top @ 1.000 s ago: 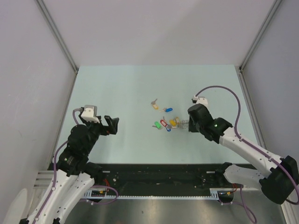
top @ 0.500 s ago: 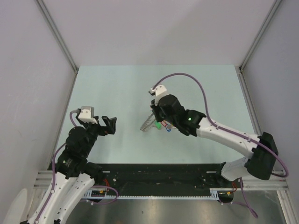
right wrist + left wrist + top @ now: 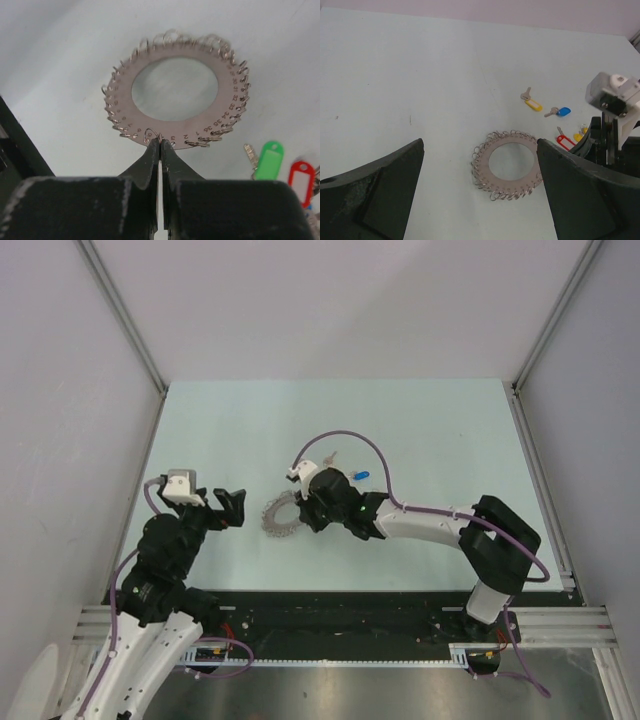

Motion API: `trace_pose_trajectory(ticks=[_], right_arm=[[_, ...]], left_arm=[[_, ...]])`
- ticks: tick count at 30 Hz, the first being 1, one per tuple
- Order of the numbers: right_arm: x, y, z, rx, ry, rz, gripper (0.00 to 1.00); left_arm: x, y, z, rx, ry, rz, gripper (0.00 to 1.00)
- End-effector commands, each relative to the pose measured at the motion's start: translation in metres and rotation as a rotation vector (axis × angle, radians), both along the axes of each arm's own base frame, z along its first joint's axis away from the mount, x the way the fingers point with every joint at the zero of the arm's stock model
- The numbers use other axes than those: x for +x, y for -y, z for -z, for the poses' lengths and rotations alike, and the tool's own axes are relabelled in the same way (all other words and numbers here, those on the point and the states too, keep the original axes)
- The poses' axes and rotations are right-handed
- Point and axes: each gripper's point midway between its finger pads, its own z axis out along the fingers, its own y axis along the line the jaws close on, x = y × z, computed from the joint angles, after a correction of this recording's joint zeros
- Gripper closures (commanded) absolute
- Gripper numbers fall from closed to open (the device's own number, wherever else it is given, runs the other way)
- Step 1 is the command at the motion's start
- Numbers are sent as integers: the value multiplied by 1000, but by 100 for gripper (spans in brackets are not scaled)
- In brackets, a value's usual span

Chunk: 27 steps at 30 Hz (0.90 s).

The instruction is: Put the keys on the keyring

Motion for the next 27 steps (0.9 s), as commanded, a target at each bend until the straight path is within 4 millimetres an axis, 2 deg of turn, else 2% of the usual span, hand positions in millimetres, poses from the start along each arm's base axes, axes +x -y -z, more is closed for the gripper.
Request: trace_pose_trajectory(ticks=[1,3,6,9,10,13,14,19,27], right_arm=[[-29,1,33,-23,-113,-68,100],[-37,9,49,-78,-144,-72,100],[-38,14,58,-114,-151,-59,96],[-33,21,62,-146,-140,-25,79],[-32,25,62,-163,-131,-12,69],[-32,33,51,-178,-111,24,57],[-33,34,47,-179,-107,31,55],[-41,39,32,-173,-102,60,53],[-39,38,31,-120,-180,159,63]], left_arm=[[1,1,-16,6,32,12,0],[2,1,-15,7,28,15,0],[3,2,-13,9,22,18,0],[4,2,-11,13,14,20,0],[4,2,-12,13,14,18,0],[4,2,-11,16,11,18,0],[5,2,-11,16,11,17,0],[6,1,-10,18,3,15,0],[6,2,-10,16,3,17,0]])
